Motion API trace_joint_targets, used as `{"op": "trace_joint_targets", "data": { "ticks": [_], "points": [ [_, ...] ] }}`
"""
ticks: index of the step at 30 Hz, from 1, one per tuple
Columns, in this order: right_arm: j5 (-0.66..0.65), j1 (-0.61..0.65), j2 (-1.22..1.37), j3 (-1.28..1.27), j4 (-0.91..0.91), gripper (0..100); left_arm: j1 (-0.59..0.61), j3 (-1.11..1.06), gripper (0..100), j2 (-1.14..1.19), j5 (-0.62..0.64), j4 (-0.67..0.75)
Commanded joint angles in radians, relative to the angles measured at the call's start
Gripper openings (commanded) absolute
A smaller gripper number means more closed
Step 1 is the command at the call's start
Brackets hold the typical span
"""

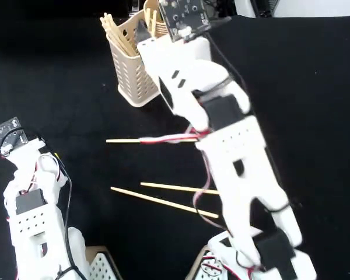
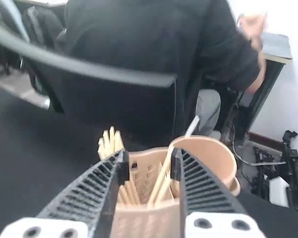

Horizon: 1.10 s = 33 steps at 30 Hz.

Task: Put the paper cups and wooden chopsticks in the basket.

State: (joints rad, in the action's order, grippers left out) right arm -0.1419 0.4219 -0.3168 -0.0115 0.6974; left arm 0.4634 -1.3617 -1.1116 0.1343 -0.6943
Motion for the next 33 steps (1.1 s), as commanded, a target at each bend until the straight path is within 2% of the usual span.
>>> {"op": "trace_joint_targets", "data": {
  "ticks": [1, 10, 15, 18, 24, 33],
  "points": [
    [-0.040, -0.031, -0.093, 0.053, 0.187, 14.5, 0.001, 0.045, 5, -0.006, 0.006, 0.021],
    [-0.046, -0.186, -0.200, 0.048, 0.592, 14.9, 0.001, 0.045, 5, -0.006, 0.006, 0.021],
    [-0.051, -0.281, -0.179, -0.015, 0.769, 21.3, 0.001, 0.045, 5, -0.006, 0.006, 0.021],
    [-0.115, -0.319, -0.130, -0.188, 0.718, 19.5, 0.001, 0.045, 5, -0.006, 0.006, 0.021],
    [-0.181, -0.371, -0.056, -0.547, 0.393, 14.6, 0.001, 0.045, 5, -0.006, 0.006, 0.017],
    [-0.319, -0.482, 0.111, -0.702, 0.252, 11.7, 0.001, 0.045, 5, -0.006, 0.006, 0.018]
  ]
}}
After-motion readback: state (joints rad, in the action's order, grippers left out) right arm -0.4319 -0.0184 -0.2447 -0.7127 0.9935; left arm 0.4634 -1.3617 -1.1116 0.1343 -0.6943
